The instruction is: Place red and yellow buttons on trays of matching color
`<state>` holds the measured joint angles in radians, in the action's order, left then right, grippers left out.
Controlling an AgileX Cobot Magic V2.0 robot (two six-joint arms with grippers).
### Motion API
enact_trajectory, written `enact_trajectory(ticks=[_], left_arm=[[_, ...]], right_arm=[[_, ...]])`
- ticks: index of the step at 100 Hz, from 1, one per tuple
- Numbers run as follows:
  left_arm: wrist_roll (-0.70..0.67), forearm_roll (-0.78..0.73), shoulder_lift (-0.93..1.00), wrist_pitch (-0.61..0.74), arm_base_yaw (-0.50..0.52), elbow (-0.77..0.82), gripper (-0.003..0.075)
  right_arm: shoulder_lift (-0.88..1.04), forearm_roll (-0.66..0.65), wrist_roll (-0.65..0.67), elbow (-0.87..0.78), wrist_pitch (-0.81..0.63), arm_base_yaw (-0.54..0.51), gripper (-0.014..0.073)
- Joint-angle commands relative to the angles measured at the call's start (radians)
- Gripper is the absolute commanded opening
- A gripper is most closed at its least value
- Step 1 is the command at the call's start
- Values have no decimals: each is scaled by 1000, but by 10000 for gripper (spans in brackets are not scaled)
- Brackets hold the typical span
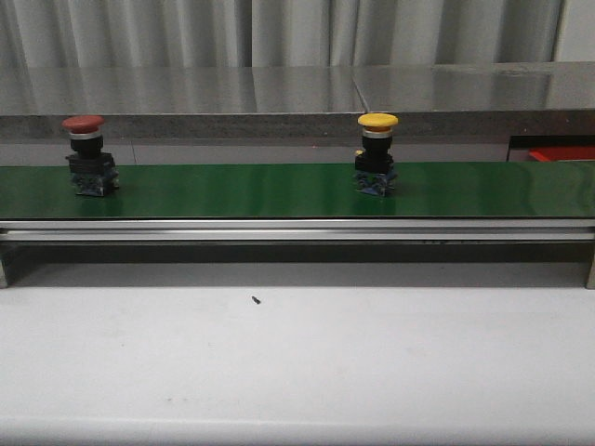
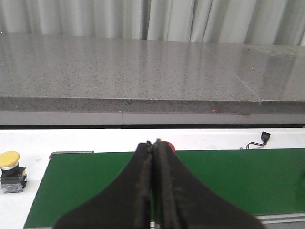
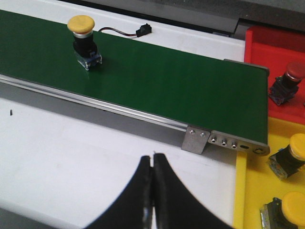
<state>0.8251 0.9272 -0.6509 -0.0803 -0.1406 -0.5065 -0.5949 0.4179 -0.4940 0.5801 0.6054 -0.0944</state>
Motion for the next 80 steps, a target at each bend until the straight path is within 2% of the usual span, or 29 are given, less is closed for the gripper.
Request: enact_trajectory(ticks=[1, 14, 24, 31, 43, 48, 55, 64, 80], left_arm=[[-5, 15, 5, 54, -6, -26, -19], [-5, 15, 5, 54, -6, -26, -19], [-5, 15, 5, 54, -6, -26, -19], [-5, 15, 5, 54, -6, -26, -19], [-5, 15, 5, 54, -6, -26, -19], [-5, 15, 5, 54, -6, -26, -19], [-5, 15, 5, 54, -6, -26, -19], [-5, 15, 5, 54, -6, -26, -19], [-5, 15, 5, 54, -6, -26, -19]], right_arm=[[5, 20, -6, 24, -89, 1, -97], [5, 20, -6, 24, -85, 1, -85], [5, 20, -6, 24, -52, 1, 29], [5, 22, -6, 24, -31, 1, 190], [5, 35, -6, 24, -33, 1, 547], [5, 41, -6, 24, -43, 1, 643], [3, 47, -6, 24, -52, 1, 608], [-27, 53, -6, 33, -55, 1, 603], [-193, 53, -9, 88, -63, 1, 603]])
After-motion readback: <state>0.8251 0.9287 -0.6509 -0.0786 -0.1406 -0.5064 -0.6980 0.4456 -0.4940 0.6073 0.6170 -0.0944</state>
